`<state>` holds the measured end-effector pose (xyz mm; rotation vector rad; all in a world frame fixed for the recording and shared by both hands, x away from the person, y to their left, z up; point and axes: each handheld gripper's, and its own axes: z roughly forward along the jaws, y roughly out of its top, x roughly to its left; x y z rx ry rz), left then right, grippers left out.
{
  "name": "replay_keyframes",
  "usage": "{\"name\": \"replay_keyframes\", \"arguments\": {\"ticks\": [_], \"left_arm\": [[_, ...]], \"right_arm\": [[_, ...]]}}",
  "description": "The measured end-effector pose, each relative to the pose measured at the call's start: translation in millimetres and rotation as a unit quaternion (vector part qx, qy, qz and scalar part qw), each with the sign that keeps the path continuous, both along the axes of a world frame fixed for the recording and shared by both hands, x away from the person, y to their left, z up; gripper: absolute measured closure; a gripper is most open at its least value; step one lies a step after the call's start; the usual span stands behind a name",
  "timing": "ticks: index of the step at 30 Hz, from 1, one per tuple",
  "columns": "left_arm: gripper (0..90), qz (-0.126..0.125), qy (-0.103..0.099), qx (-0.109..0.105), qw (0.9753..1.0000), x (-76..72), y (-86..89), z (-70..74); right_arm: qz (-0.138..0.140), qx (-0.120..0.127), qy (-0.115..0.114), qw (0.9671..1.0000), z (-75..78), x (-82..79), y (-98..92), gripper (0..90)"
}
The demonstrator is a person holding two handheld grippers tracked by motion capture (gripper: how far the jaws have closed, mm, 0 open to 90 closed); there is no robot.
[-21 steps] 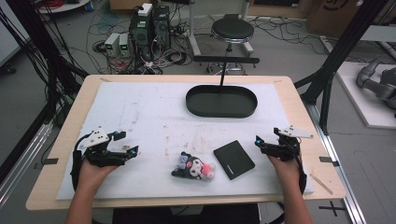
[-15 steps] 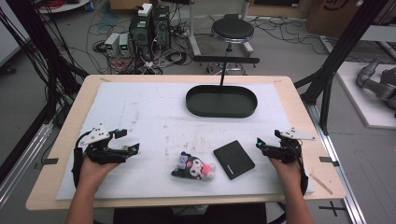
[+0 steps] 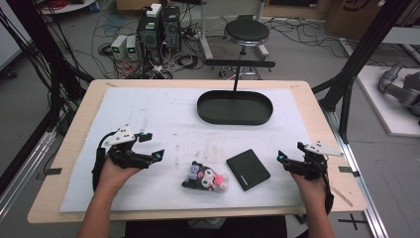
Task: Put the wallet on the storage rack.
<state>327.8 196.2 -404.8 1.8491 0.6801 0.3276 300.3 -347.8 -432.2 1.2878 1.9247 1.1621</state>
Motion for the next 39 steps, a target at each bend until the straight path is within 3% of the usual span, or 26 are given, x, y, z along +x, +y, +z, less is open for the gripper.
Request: {"name": "replay_keyframes", "arguments": {"ticks": [4, 9, 19, 20, 21, 23, 28, 29, 30, 31, 32, 33, 34, 35, 38, 39], "left_arm": [[17.8, -0.027, 0.000, -0.001, 0.9996, 8.7, -20.4, 10.0], [17.8, -0.060, 0.019, -0.004, 0.9980, 22.3, -45.6, 14.1], [17.8, -0.107, 0.048, 0.025, 0.9928, 40.5, -101.1, 12.3], [17.8, -0.115, 0.049, 0.031, 0.9916, 42.1, -108.6, 11.9], [17.8, -0.131, 0.058, 0.041, 0.9888, 45.5, -126.6, 10.8], [17.8, -0.135, 0.062, 0.042, 0.9880, 46.7, -132.9, 10.2], [17.8, -0.160, 0.089, 0.069, 0.9807, 58.2, -166.4, 4.2], [17.8, -0.172, 0.099, 0.073, 0.9774, 62.7, -177.5, 1.6], [17.8, -0.172, 0.099, 0.073, 0.9774, 62.7, -177.5, 1.6], [17.8, -0.183, 0.108, 0.085, 0.9734, 67.0, -185.9, -0.5], [17.8, -0.183, 0.108, 0.085, 0.9734, 67.0, -185.9, -0.5], [17.8, -0.188, 0.118, 0.090, 0.9708, 71.0, -193.7, -2.9], [17.8, -0.188, 0.118, 0.090, 0.9708, 71.0, -193.7, -2.9], [17.8, -0.194, 0.129, 0.094, 0.9679, 75.3, -199.3, -4.9], [17.8, -0.196, 0.140, 0.096, 0.9658, 79.7, -205.6, -7.6], [17.8, -0.202, 0.148, 0.105, 0.9624, 83.8, -212.4, -10.3]], "right_arm": [[-0.007, 0.004, -0.001, 1.0000, 1.0, -5.5, -4.5, 14.9], [-0.012, 0.005, -0.001, 0.9999, 0.5, -8.4, -8.9, 14.9], [-0.009, 0.012, 0.002, 0.9999, -0.9, -5.9, -10.6, 14.9], [-0.009, 0.012, 0.002, 0.9999, -0.8, -5.3, -10.4, 14.9], [-0.007, 0.014, 0.003, 0.9999, -0.7, -3.9, -9.8, 14.9], [-0.007, 0.014, 0.003, 0.9999, -0.8, -3.1, -9.6, 14.9], [-0.007, 0.013, 0.002, 0.9999, -1.4, 0.8, -9.3, 14.9], [-0.006, 0.013, 0.003, 0.9999, -1.6, 1.4, -9.4, 14.9], [-0.006, 0.013, 0.003, 0.9999, -1.6, 1.4, -9.4, 14.9], [-0.007, 0.016, 0.004, 0.9998, -2.0, 1.7, -9.1, 14.9], [-0.007, 0.016, 0.004, 0.9998, -2.0, 1.7, -9.1, 14.9], [-0.006, 0.017, 0.006, 0.9998, -2.3, 2.2, -9.2, 14.9], [-0.007, 0.016, 0.006, 0.9998, -2.3, 2.4, -9.3, 14.9], [-0.007, 0.016, 0.005, 0.9998, -2.4, 2.5, -9.4, 14.9], [-0.007, 0.015, 0.002, 0.9999, -2.5, 2.7, -10.1, 14.9], [-0.008, 0.015, 0.004, 0.9998, -2.4, 2.2, -10.6, 14.9]]}}
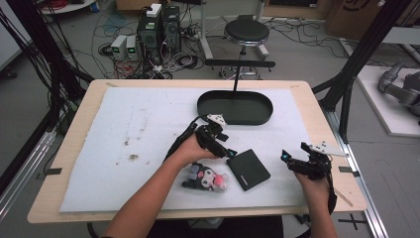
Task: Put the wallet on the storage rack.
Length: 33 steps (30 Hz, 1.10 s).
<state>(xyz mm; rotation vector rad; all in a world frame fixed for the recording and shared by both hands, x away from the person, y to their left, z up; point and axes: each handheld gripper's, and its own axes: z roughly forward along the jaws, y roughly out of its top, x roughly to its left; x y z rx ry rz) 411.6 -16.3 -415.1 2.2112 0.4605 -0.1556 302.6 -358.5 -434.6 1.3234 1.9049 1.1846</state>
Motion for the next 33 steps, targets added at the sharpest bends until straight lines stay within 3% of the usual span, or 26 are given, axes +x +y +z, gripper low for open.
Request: {"name": "replay_keyframes", "arguments": {"ticks": [3, 7, 10, 13, 17, 21, 24, 25, 26, 27, 31, 33], "left_arm": [[17.8, -0.004, 0.009, 0.007, 0.9999, 2.0, -6.2, -2.3], [18.0, -0.024, 0.007, 0.036, 0.9990, 4.4, -18.9, -6.9], [18.0, -0.036, 0.017, 0.055, 0.9977, 4.8, -30.2, -14.5], [18.6, -0.041, 0.023, 0.066, 0.9967, 4.7, -35.2, -21.4], [19.0, -0.042, 0.022, 0.068, 0.9966, 4.3, -34.9, -20.4], [31.6, -0.052, 0.012, 0.079, 0.9954, 0.3, -35.6, -18.3], [35.3, -0.058, -0.003, 0.091, 0.9941, -3.6, -38.0, -17.0], [38.1, -0.058, -0.003, 0.091, 0.9941, -3.6, -38.0, -17.0], [46.4, -0.079, 0.010, 0.084, 0.9933, -5.5, -38.4, -16.5], [54.0, -0.079, 0.010, 0.084, 0.9933, -5.5, -38.4, -16.5], [59.2, -0.067, 0.015, 0.091, 0.9935, -7.7, -39.1, -14.7], [67.4, -0.063, 0.009, 0.089, 0.9940, -8.1, -38.2, -12.0]], "right_arm": [[-0.002, 0.002, 0.002, 1.0000, 0.0, -0.9, -0.3, 14.9], [-0.004, 0.000, 0.002, 1.0000, -0.1, -1.6, -2.0, 14.9], [-0.005, -0.002, 0.001, 1.0000, 0.1, -2.2, -2.3, 14.9], [-0.006, -0.002, 0.002, 1.0000, 0.1, -2.7, -1.9, 14.9], [-0.006, -0.002, 0.003, 1.0000, 0.1, -2.9, -2.2, 14.9], [-0.005, -0.005, 0.001, 1.0000, -0.2, -1.7, -1.6, 14.9], [-0.004, -0.011, 0.000, 0.9999, -0.4, -0.1, 1.4, 14.9], [-0.004, -0.011, 0.000, 0.9999, -0.4, -0.1, 1.4, 14.9], [-0.002, -0.014, 0.000, 0.9999, -0.5, 0.3, 2.8, 14.9], [-0.002, -0.015, 0.000, 0.9999, -0.5, 0.4, 3.6, 14.9], [-0.002, -0.019, 0.001, 0.9998, -1.1, 1.3, 5.2, 14.9], [-0.001, -0.021, 0.000, 0.9998, -1.1, 1.7, 5.7, 14.9]]}}
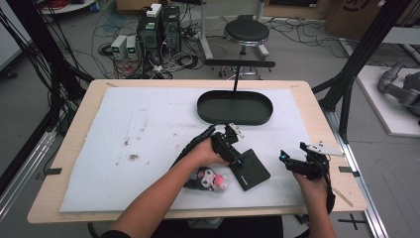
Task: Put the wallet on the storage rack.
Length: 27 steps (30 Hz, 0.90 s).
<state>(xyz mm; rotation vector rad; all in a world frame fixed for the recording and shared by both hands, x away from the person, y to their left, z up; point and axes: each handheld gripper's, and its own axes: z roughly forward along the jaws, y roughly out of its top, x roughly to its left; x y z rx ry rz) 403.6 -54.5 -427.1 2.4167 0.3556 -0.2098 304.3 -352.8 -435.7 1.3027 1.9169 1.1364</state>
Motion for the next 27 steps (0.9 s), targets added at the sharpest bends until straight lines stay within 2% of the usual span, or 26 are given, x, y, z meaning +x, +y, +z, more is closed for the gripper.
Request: {"name": "replay_keyframes", "arguments": {"ticks": [4, 6, 8, 9, 10, 12, 13, 15, 18, 20, 21, 22, 23, 24, 27], "left_arm": [[78.4, 0.007, -0.002, 0.000, 1.0000, -0.3, 0.4, 1.7], [79.5, 0.004, -0.015, 0.002, 0.9999, -1.9, -0.2, 4.8], [80.1, 0.004, -0.015, -0.001, 0.9999, -2.0, 0.2, 5.6], [81.2, 0.001, -0.019, -0.016, 0.9997, -1.0, 2.4, 8.8], [81.4, 0.001, -0.019, -0.016, 0.9997, -1.0, 2.4, 8.8], [81.9, 0.010, -0.023, -0.037, 0.9990, 1.4, 7.3, 16.0], [82.1, 0.010, -0.023, -0.037, 0.9990, 1.4, 7.3, 16.0], [82.5, 0.018, -0.024, -0.055, 0.9980, 5.3, 14.3, 24.6], [83.0, 0.023, -0.021, -0.065, 0.9974, 7.9, 19.7, 30.8], [83.2, 0.029, -0.025, -0.074, 0.9966, 10.6, 26.3, 38.1], [83.2, 0.039, -0.025, -0.091, 0.9948, 13.2, 33.2, 43.7], [83.3, 0.039, -0.025, -0.091, 0.9948, 13.2, 33.2, 43.7], [83.2, 0.052, -0.023, -0.105, 0.9928, 16.4, 40.4, 48.5], [83.2, 0.052, -0.023, -0.105, 0.9928, 16.4, 40.4, 48.5], [83.3, 0.075, -0.021, -0.128, 0.9887, 24.5, 54.7, 59.3]], "right_arm": [[-0.001, -0.001, 0.000, 1.0000, 0.1, -0.8, 0.2, 14.9], [-0.002, -0.004, -0.001, 1.0000, -0.3, -1.6, -1.4, 14.9], [-0.005, -0.003, 0.000, 1.0000, -0.6, -2.0, -2.1, 14.9], [-0.006, -0.003, 0.001, 1.0000, -0.9, -2.3, -3.4, 14.9], [-0.007, -0.004, 0.001, 1.0000, -1.2, -2.3, -4.0, 14.9], [-0.007, -0.005, 0.000, 1.0000, -1.3, -2.5, -4.4, 15.0], [-0.007, -0.006, 0.000, 1.0000, -1.4, -2.6, -4.5, 15.0], [-0.008, -0.005, 0.000, 1.0000, -1.3, -3.0, -4.3, 15.0], [-0.007, -0.005, 0.001, 1.0000, -1.7, -2.9, -3.9, 15.0], [-0.007, -0.005, 0.002, 1.0000, -1.8, -2.7, -3.5, 15.0], [-0.006, -0.007, 0.001, 1.0000, -2.0, -2.3, -3.1, 15.0], [-0.006, -0.007, 0.001, 1.0000, -2.0, -2.3, -3.1, 15.0], [-0.004, -0.008, 0.002, 1.0000, -2.2, -2.0, -2.6, 15.0], [-0.004, -0.008, 0.002, 1.0000, -2.2, -2.0, -2.6, 15.0], [-0.001, -0.009, 0.002, 1.0000, -2.6, -0.7, -1.4, 15.0]]}}
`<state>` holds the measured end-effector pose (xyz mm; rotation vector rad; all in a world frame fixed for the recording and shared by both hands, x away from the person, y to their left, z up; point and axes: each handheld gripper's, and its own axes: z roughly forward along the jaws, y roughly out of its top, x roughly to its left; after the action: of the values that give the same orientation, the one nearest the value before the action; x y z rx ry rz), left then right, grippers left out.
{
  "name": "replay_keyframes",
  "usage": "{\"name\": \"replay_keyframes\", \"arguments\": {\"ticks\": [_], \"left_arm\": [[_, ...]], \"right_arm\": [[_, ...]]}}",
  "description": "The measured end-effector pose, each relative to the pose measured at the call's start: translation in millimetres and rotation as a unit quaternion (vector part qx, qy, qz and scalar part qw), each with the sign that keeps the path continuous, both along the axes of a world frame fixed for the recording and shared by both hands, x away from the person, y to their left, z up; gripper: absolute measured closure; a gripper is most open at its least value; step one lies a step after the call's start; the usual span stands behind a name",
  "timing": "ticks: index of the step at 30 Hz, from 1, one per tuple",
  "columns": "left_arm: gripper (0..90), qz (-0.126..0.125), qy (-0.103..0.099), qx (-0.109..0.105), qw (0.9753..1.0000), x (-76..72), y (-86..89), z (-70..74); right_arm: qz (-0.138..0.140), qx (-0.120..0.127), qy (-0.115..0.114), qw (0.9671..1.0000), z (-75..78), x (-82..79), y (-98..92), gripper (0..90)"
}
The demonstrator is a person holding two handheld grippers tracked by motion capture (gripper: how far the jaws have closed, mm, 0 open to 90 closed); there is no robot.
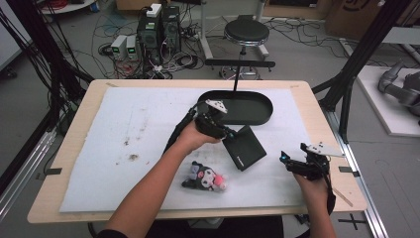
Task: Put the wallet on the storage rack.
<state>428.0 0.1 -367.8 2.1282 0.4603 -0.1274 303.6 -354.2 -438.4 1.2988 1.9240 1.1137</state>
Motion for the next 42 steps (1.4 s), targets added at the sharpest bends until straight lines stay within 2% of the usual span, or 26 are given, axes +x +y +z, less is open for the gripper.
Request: {"name": "replay_keyframes", "arguments": {"ticks": [1, 2, 3, 4, 7, 8, 11, 12, 14, 16, 21, 23, 24, 26, 27, 29, 30, 31, 32, 35, 38, 42], "left_arm": [[83.3, 0.000, 0.000, 0.000, 1.0000, 0.0, 0.0, 0.0], [83.3, 0.011, -0.007, -0.004, 0.9999, 4.5, 6.3, 8.2], [83.3, 0.011, -0.007, -0.004, 0.9999, 4.5, 6.3, 8.2], [83.3, 0.023, -0.011, -0.015, 0.9996, 10.5, 13.1, 16.3], [83.3, 0.036, -0.016, -0.021, 0.9990, 17.0, 19.8, 23.8], [83.3, 0.051, -0.019, -0.027, 0.9981, 23.5, 26.8, 30.0], [83.2, 0.064, -0.019, -0.034, 0.9972, 30.1, 33.4, 34.5], [83.3, 0.077, -0.017, -0.042, 0.9960, 35.7, 38.1, 37.5], [83.2, 0.084, -0.014, -0.047, 0.9952, 39.1, 40.8, 38.6], [83.3, 0.102, -0.013, -0.047, 0.9936, 49.9, 46.3, 41.4], [83.2, 0.121, -0.011, -0.051, 0.9913, 63.9, 48.5, 41.1], [83.2, 0.129, -0.012, -0.044, 0.9905, 69.6, 48.4, 39.5], [83.2, 0.140, -0.010, -0.041, 0.9892, 76.0, 47.4, 36.4], [83.2, 0.142, -0.008, -0.043, 0.9889, 78.1, 46.9, 34.9], [83.2, 0.152, -0.002, -0.048, 0.9872, 85.3, 45.8, 30.1], [83.2, 0.156, 0.002, -0.050, 0.9864, 88.4, 45.1, 28.0], [83.3, 0.164, 0.006, -0.053, 0.9850, 93.8, 43.6, 25.3], [83.2, 0.164, 0.006, -0.053, 0.9850, 93.8, 43.6, 25.3], [83.2, 0.170, 0.009, -0.059, 0.9837, 100.4, 42.3, 23.0], [83.2, 0.172, 0.010, -0.059, 0.9834, 105.3, 42.1, 21.9], [83.2, 0.180, 0.012, -0.058, 0.9819, 115.6, 42.2, 19.1], [83.1, 0.183, 0.014, -0.066, 0.9809, 122.7, 42.7, 14.8]], "right_arm": [[0.001, -0.001, 0.000, 1.0000, -0.1, 0.6, 0.4, 15.0], [0.003, 0.000, 0.001, 1.0000, -0.2, 1.0, 0.6, 15.0], [0.003, 0.000, 0.001, 1.0000, -0.2, 1.0, 0.6, 15.0], [0.003, 0.000, 0.000, 1.0000, -0.1, 1.9, 1.5, 15.0], [0.004, -0.001, 0.000, 1.0000, -0.1, 2.5, 1.8, 15.0], [0.004, 0.000, 0.001, 1.0000, 0.0, 2.6, 2.3, 15.0], [0.004, 0.000, 0.001, 1.0000, -0.1, 2.7, 2.2, 15.0], [0.003, 0.000, 0.001, 1.0000, -0.2, 2.8, 2.2, 15.0], [0.004, 0.000, 0.000, 1.0000, -0.3, 3.0, 1.9, 15.0], [0.004, 0.000, 0.002, 1.0000, -0.6, 3.2, 2.1, 15.0], [0.004, -0.004, 0.001, 1.0000, -0.8, 3.9, 2.8, 15.0], [0.006, -0.004, 0.003, 1.0000, -0.8, 4.2, 3.2, 15.0], [0.006, -0.007, 0.004, 1.0000, -1.0, 4.7, 3.7, 15.0], [0.006, -0.006, 0.005, 1.0000, -1.1, 4.7, 4.3, 15.0], [0.008, -0.011, 0.003, 0.9999, -1.3, 5.0, 4.5, 15.0], [0.008, -0.011, 0.003, 0.9999, -1.3, 5.1, 4.8, 15.0], [0.009, -0.012, 0.004, 0.9999, -1.6, 5.4, 5.1, 15.0], [0.009, -0.012, 0.004, 0.9999, -1.7, 5.6, 5.2, 15.0], [0.009, -0.012, 0.004, 0.9999, -1.7, 5.7, 5.2, 15.0], [0.006, -0.013, 0.003, 0.9999, -1.7, 5.8, 3.8, 15.0], [0.003, -0.012, 0.004, 0.9999, -2.3, 6.0, 1.7, 15.0], [0.002, -0.012, 0.007, 0.9999, -3.2, 6.5, 0.4, 15.0]]}}
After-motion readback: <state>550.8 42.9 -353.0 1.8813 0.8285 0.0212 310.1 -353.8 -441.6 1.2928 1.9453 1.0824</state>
